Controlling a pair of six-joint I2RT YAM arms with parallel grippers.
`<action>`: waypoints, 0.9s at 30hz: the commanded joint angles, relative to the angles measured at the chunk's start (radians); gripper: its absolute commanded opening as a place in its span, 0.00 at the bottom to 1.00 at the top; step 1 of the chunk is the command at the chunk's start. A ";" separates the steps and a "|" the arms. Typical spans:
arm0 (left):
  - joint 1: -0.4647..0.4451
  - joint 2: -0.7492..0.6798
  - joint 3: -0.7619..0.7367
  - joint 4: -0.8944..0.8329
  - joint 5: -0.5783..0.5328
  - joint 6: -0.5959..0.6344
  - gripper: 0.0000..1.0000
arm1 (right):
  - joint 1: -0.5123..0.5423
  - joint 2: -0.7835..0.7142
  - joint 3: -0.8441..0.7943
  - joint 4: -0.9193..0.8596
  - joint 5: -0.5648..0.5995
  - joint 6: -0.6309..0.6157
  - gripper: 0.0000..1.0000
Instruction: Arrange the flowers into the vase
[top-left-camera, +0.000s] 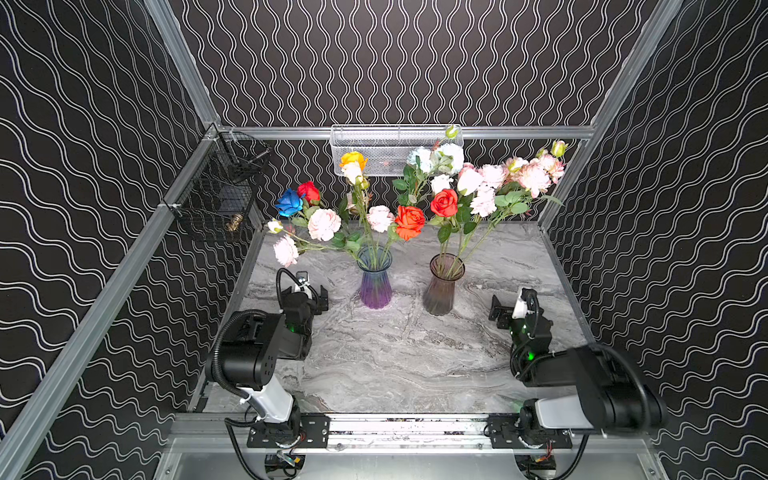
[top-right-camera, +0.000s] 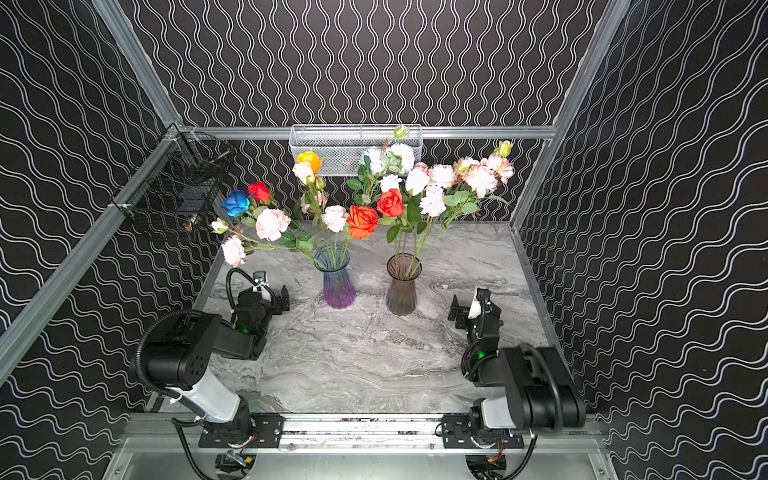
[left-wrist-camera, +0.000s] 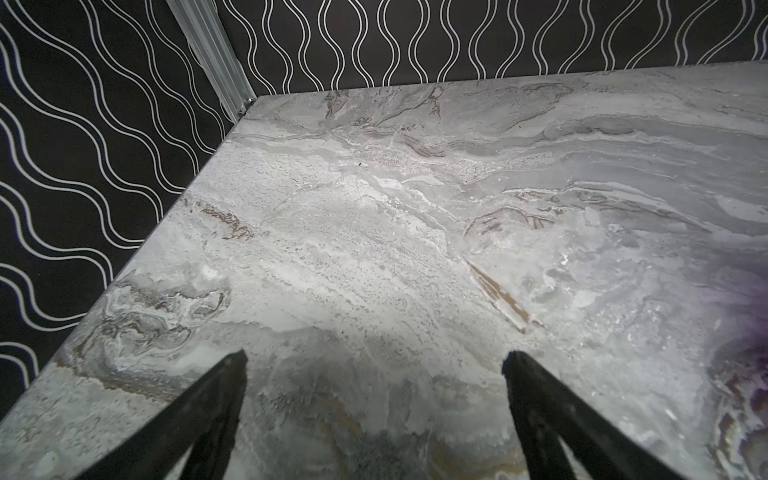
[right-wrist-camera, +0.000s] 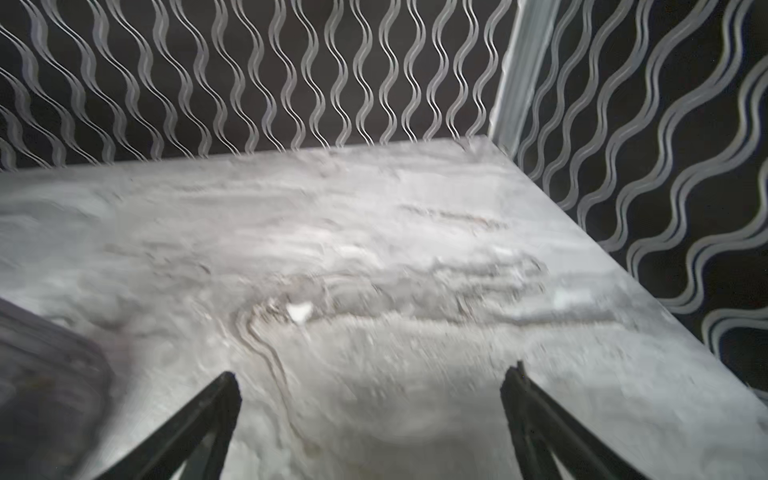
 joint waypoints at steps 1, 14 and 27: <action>-0.002 0.002 0.003 0.012 -0.012 0.022 0.99 | 0.016 0.061 -0.014 0.359 0.075 -0.030 1.00; -0.013 0.004 0.010 0.003 -0.025 0.034 0.99 | -0.072 0.010 0.188 -0.110 0.022 0.081 1.00; -0.013 0.003 0.010 0.003 -0.025 0.034 0.99 | -0.077 0.010 0.195 -0.124 -0.028 0.053 1.00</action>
